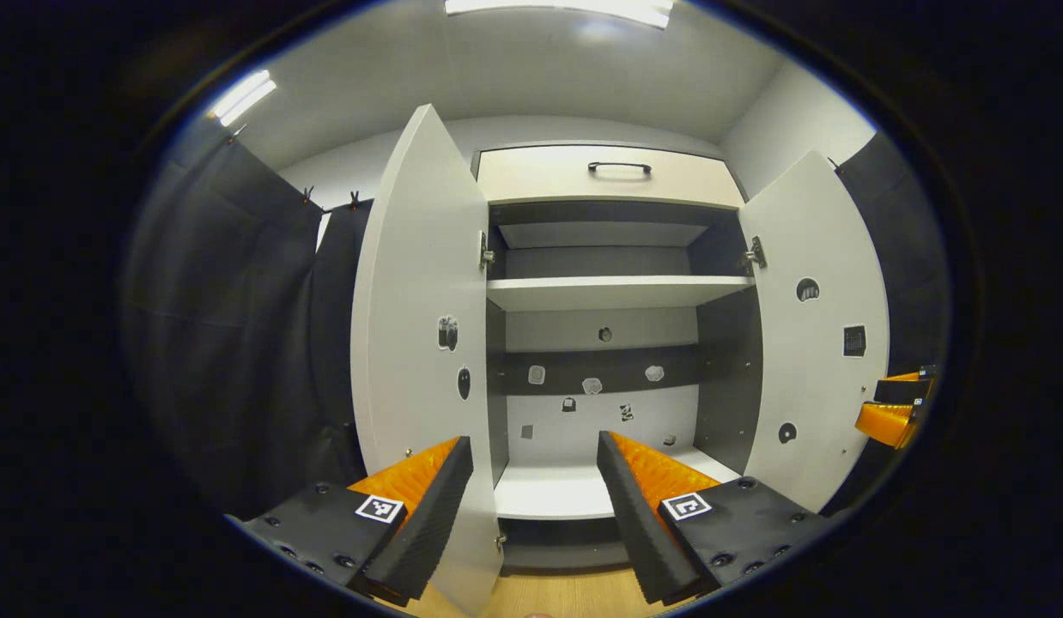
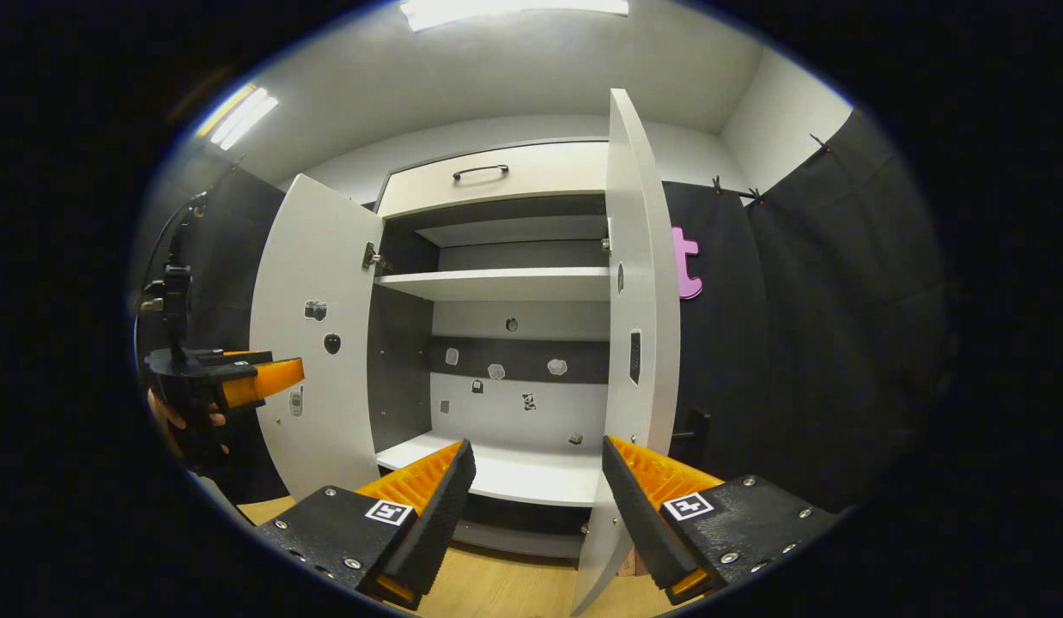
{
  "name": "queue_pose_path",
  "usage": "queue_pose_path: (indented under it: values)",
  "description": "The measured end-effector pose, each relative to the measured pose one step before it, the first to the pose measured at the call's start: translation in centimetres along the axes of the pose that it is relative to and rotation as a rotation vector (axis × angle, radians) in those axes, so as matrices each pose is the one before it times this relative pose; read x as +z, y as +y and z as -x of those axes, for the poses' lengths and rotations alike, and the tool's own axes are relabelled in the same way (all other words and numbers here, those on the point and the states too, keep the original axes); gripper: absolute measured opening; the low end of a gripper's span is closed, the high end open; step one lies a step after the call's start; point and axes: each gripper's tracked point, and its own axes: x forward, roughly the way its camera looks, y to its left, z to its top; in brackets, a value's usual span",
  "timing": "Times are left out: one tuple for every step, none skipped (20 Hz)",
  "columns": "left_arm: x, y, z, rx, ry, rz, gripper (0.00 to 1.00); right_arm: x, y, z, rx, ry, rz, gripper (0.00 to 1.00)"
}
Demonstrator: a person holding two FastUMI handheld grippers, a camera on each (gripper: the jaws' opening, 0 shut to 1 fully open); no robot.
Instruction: Open the right door of the double-door shoe cabinet with the right hand, and open the left door with the left hand.
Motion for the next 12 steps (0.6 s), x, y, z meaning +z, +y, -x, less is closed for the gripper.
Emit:
queue_pose_path:
  values:
    - [0.184, -0.152, -0.336, 0.00132, -0.00486, 0.00756, 0.94, 0.080, 0.069, -0.135, -0.00272, -0.00235, 0.00095, 0.90]
    - [0.213, -0.328, -0.111, -0.00955, -0.00410, 0.01835, 0.94, 0.073, 0.101, -0.133, -0.00025, -0.00183, 0.00064, 0.90]
    - [0.347, -0.629, -0.177, -0.01443, -0.01040, 0.01124, 0.94, 0.161, -0.045, -0.128, -0.00464, -0.00302, 0.00121, 0.90]
    - [0.398, -0.240, -0.133, -0.00535, -0.01140, -0.00095, 0.94, 0.232, 0.082, -0.372, -0.00239, -0.00405, 0.00223, 0.90]
    - [0.241, -0.205, -0.157, -0.00555, -0.00907, -0.00649, 0.94, 0.194, -0.054, -0.234, -0.00549, -0.00446, 0.00398, 0.90]
    - [0.313, -0.240, -0.128, -0.00716, -0.00799, -0.00523, 0.94, 0.101, -0.037, -0.082, -0.00353, -0.00304, 0.00746, 0.91]
    - [0.038, -0.248, -0.141, -0.00847, -0.00634, -0.00120, 0.94, 0.042, -0.041, -0.106, -0.00441, -0.00378, 0.00637, 0.90]
    - [0.000, -0.226, -0.174, -0.00696, -0.00248, 0.00158, 0.94, 0.137, -0.085, 0.037, -0.00385, -0.00315, 0.00346, 0.90]
    - [-0.058, -0.068, -0.214, -0.00380, -0.00048, 0.00247, 0.94, 0.051, -0.015, -0.072, -0.00211, -0.00253, 0.00153, 0.90]
    - [-0.178, 0.000, -0.148, -0.00164, 0.00149, 0.00287, 0.94, -0.035, -0.016, -0.086, -0.00393, 0.00089, 0.00118, 0.90]
    - [-0.192, 0.085, -0.130, 0.00110, 0.00102, 0.00456, 0.94, -0.035, -0.133, -0.025, -0.00467, 0.00010, 0.00259, 0.90]
    - [-0.086, 0.090, -0.157, 0.00039, 0.00158, 0.00515, 0.94, -0.001, -0.223, -0.149, -0.00562, 0.00139, 0.00492, 0.90]
